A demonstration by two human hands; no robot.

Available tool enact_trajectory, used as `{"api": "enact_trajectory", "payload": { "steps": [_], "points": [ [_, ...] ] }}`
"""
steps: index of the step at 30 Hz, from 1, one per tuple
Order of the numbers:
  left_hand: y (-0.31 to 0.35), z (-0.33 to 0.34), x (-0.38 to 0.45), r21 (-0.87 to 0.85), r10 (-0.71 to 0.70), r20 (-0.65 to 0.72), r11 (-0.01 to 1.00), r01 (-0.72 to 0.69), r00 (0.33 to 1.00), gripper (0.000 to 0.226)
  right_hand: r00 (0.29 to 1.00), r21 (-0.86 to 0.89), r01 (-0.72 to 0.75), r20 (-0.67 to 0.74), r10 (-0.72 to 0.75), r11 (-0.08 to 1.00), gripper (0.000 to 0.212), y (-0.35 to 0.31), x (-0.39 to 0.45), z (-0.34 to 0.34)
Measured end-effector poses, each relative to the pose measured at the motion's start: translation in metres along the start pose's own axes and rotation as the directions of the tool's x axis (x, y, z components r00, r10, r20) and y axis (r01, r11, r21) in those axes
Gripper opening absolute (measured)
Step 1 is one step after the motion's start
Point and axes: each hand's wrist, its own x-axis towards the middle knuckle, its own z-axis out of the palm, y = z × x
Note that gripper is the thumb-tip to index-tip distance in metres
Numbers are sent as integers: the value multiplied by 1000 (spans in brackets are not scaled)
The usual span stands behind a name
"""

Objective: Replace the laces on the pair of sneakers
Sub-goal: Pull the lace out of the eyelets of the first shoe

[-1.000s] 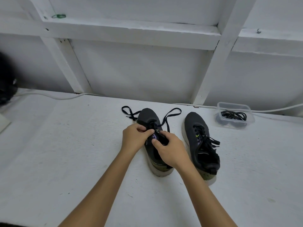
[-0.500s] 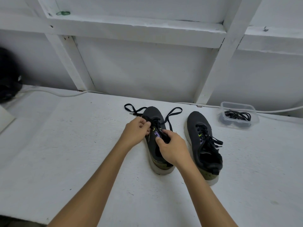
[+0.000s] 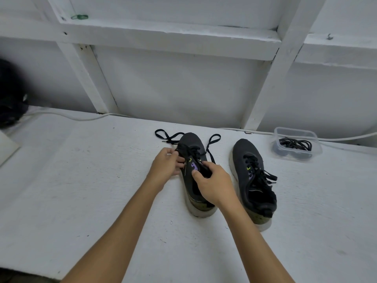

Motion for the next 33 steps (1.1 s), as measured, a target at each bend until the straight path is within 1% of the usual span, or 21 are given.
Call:
{"api": "enact_trajectory", "payload": {
  "steps": [2, 4, 6, 7, 8, 10, 12, 15, 17, 18, 20, 21, 23, 25, 26, 27, 28, 30, 31, 32, 33],
  "points": [
    [-7, -1, -1, 12, 34, 93, 999, -36, 995, 18, 1000, -5, -2, -1, 2, 1000, 40, 0, 0, -1],
    [-11, -2, -2, 89, 97, 146, 990, -110, 985, 12, 1000, -8, -5, 2, 5, 1000, 41, 0, 0, 0],
    [-8, -1, 1, 226, 174, 99, 955, -193, 980, 10, 1000, -7, -6, 3, 6, 1000, 38, 0, 0, -1],
    [-5, 0, 2, 246, 199, 58, 947, -207, 978, 11, 1000, -7, -7, -1, 7, 1000, 33, 0, 0, -1],
    [-1, 1, 3, 205, 198, 15, 959, -197, 980, 12, 1000, -9, -8, -2, 8, 1000, 28, 0, 1, -1],
    [7, 1, 5, 42, 130, -62, 991, -127, 990, 14, 1000, -4, -13, -1, 13, 1000, 18, 2, 2, 0],
    [9, 0, 6, -41, 49, -81, 998, -52, 996, 17, 1000, -1, -17, 1, 17, 1000, 12, 1, 1, 0],
    [0, -2, 7, 25, 50, 54, 998, -51, 997, 22, 1000, -6, -5, -1, 5, 1000, 26, 1, 2, 1],
    [-7, -1, 7, 120, 114, 143, 984, -132, 983, 19, 1000, -15, -14, 0, 14, 1000, 33, 0, 2, 2],
    [-8, -1, 7, 172, 156, 155, 968, -182, 975, 14, 1000, -17, -16, -1, 16, 1000, 35, 0, 2, 2],
    [-6, -1, 8, 262, 230, 121, 931, -254, 966, 6, 1000, -18, -15, -3, 15, 1000, 35, 0, 3, 2],
    [-4, 0, 8, 270, 253, 89, 925, -268, 963, 6, 1000, -15, -15, -3, 15, 1000, 35, 0, 2, 1],
    [1, 2, 8, 107, 237, -46, 967, -232, 970, 7, 1000, -12, -19, 5, 19, 1000, 41, -1, 2, -1],
    [6, -2, 11, -128, 122, -222, 980, -153, 967, 8, 1000, -17, -25, 12, 25, 1000, 45, -1, 2, -1],
    [8, -5, 12, -184, 68, -260, 976, -118, 963, 9, 1000, -23, -24, 11, 25, 999, 46, -1, 2, -1],
    [9, -8, 13, -168, 35, -245, 983, -78, 969, 11, 1000, -30, -25, 10, 26, 999, 45, 0, 2, 0],
    [9, -10, 14, -114, 21, -181, 993, -43, 983, 13, 1000, -32, -27, 6, 27, 999, 44, 1, 3, 0],
    [6, -11, 10, 32, 10, 32, 999, -11, 999, 20, 1000, -36, -27, 3, 27, 999, 39, 2, 4, 2],
    [2, -10, 8, 99, 20, 129, 995, -33, 991, 20, 1000, -45, -25, 3, 25, 999, 37, 2, 4, 2],
    [-1, -9, 6, 149, 48, 184, 986, -76, 982, 17, 1000, -52, -23, 3, 24, 998, 37, 2, 5, 2],
    [-5, -8, 5, 174, 91, 193, 977, -125, 977, 13, 1000, -56, -26, 3, 26, 998, 38, 2, 5, 2]
  ]
}}
